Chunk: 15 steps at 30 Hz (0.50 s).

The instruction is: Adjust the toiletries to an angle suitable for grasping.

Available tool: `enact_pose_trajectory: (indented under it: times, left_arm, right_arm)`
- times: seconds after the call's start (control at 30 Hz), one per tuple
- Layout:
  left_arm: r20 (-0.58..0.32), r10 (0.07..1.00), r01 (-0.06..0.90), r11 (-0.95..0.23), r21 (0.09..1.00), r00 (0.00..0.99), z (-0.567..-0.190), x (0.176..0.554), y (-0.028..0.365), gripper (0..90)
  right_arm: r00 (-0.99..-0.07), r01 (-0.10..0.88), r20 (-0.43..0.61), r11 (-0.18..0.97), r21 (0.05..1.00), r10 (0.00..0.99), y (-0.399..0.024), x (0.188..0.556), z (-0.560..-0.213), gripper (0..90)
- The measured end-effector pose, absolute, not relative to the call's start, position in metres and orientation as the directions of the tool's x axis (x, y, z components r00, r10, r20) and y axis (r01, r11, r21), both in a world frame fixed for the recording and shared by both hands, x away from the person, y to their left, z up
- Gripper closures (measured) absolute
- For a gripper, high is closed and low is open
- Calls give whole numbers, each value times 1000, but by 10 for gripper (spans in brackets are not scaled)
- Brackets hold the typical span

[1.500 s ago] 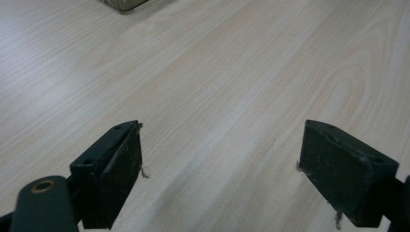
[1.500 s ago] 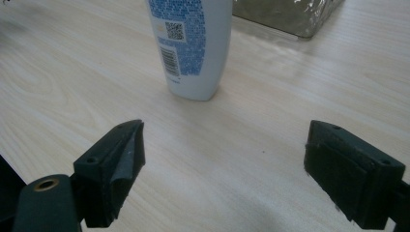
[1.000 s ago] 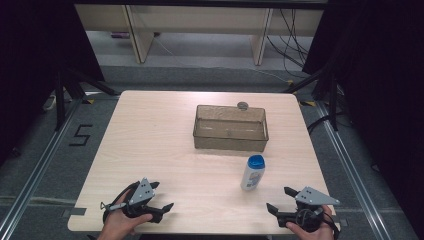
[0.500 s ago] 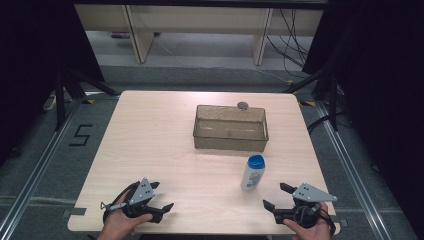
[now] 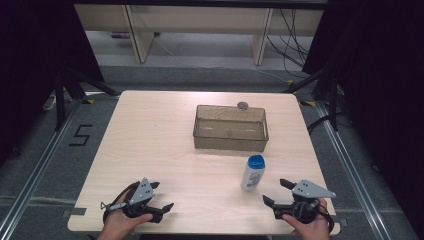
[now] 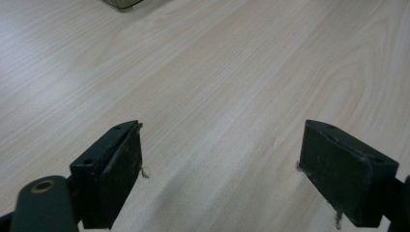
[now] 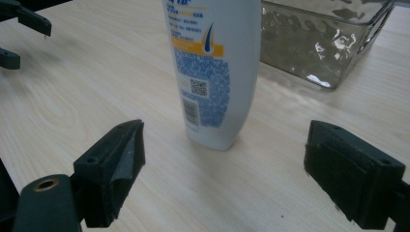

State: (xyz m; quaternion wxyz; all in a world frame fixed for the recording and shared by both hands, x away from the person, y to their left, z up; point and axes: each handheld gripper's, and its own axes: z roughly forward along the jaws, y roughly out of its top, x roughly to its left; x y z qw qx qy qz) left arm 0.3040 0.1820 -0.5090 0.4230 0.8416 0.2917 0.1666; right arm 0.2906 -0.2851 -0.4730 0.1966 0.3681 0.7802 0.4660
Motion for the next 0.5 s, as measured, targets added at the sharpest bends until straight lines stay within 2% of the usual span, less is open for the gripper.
enact_pose_trajectory:
  times: [0.07,0.1,0.17,0.37,0.5]
  left_arm:
    - [41,631,348,-481,805,775,-509,305,183,150]
    - [41,630,348,-481,805,776,-509,304,182,150]
    - [43,630,349,-484,803,776,-509,304,183,150]
    - [40,632,349,-479,805,774,-509,305,183,150]
    - [45,629,348,-486,802,776,-509,304,183,150]
  right_arm:
    - [-643,417,73,268,868,763,-283,289,-473,156]
    - [-653,393,48,284,875,756,-283,292,-473,157]
    - [-645,417,64,281,865,761,-282,292,-473,156]
    - [-660,387,43,291,875,750,-282,300,-473,157]
    - [-654,418,75,277,865,752,-279,302,-474,157]
